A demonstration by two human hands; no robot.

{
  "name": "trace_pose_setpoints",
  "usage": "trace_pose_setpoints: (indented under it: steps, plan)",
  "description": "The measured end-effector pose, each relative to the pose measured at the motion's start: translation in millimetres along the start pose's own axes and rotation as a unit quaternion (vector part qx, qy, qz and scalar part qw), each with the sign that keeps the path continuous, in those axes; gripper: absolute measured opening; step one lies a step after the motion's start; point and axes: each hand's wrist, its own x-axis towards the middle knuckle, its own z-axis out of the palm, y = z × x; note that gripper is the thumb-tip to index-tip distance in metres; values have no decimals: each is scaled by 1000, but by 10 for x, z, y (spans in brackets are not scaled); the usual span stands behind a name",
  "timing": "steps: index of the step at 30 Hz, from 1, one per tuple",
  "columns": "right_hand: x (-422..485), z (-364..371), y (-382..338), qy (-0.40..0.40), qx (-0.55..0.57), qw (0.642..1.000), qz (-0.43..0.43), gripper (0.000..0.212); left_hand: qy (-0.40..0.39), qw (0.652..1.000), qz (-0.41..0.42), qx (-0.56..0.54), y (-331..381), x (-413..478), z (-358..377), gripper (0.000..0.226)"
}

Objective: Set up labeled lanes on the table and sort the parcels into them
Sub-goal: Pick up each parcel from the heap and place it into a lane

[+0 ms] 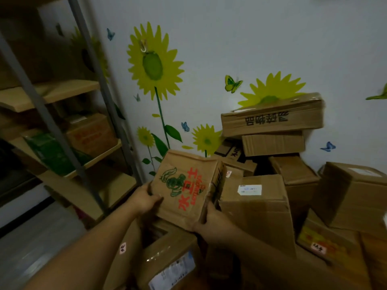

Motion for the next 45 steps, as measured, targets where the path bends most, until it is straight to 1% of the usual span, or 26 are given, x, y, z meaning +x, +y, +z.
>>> trace_pose_setpoints:
  steps: [2,4,7,9,10,11,13,15,16,17,19,20,21,22,24,27,28,30,32,33,34,36,38,41,43,45]
  plan:
    - [76,84,-22,39,-15,999,-1,83,-30,999,-2,-31,-85,199,24,67]
    - [116,147,-57,91,-20,995,23,72,-33,998,-10,-55,-173,363,3,67]
    - [116,213,-148,147,-10,987,61,60,-51,996,-11,-76,-236,465,-74,56]
    - [100,231,-236,176,-13,982,68,59,-66,990,9,-122,-242,421,-138,49]
    - [88,206,-258,192,1,979,65,57,-57,985,22,-163,-230,394,-157,47]
    - [72,189,-288,209,20,976,53,53,-51,975,31,-214,-213,353,-199,45]
    - [14,190,-398,242,73,967,27,45,-66,938,43,-339,-197,231,-375,37]
    - [-69,177,-531,274,145,951,-2,36,-81,897,54,-432,-156,114,-604,44]
    - [-112,158,-603,281,183,942,-10,33,-84,886,61,-452,-137,64,-709,48]
    - [-160,135,-684,283,220,933,-21,38,-85,883,75,-456,-115,16,-790,47]
    - [-213,73,-796,290,271,917,-30,57,-92,881,109,-451,-83,-102,-901,34]
    - [-261,44,-855,300,291,908,-27,62,-99,878,124,-452,-64,-181,-940,33]
    - [-317,6,-909,311,308,899,-22,63,-111,873,133,-456,-52,-239,-967,36]
    - [-398,-37,-955,318,319,892,-23,60,-122,871,139,-456,-38,-306,-988,43]
    - [-601,-134,-1006,310,319,895,-36,49,-142,873,157,-439,15,-462,-1009,54]
    - [-977,-302,-946,292,332,893,-82,29,-176,864,182,-435,134,-726,-983,62]
    - [-1110,-368,-890,295,339,889,-91,26,-190,860,184,-437,170,-830,-961,63]
    - [-1410,-506,-762,301,360,878,-93,29,-199,853,196,-441,269,-1049,-854,57]
    - [-1711,-616,-615,310,363,875,-79,43,-199,847,228,-437,370,-1276,-698,39]
    - [-1856,-655,-523,317,351,878,-72,47,-200,845,247,-431,421,-1406,-602,34]
    - [-2013,-691,-416,335,329,880,-70,41,-202,844,259,-423,476,-1548,-489,36]
    - [-2320,-730,-220,385,305,868,-76,14,-211,844,268,-413,553,-1788,-240,50]
    - [-2634,-776,-9,414,294,858,-81,21,-216,839,273,-418,619,-2044,41,58]
    - [-3102,-815,247,440,285,847,-88,33,-207,832,308,-412,712,-2409,436,62]
    - [-3368,-847,419,458,277,840,-86,39,-202,827,325,-411,763,-2620,654,60]
    - [-3611,-865,534,465,271,839,-80,42,-205,827,329,-407,828,-2805,836,52]
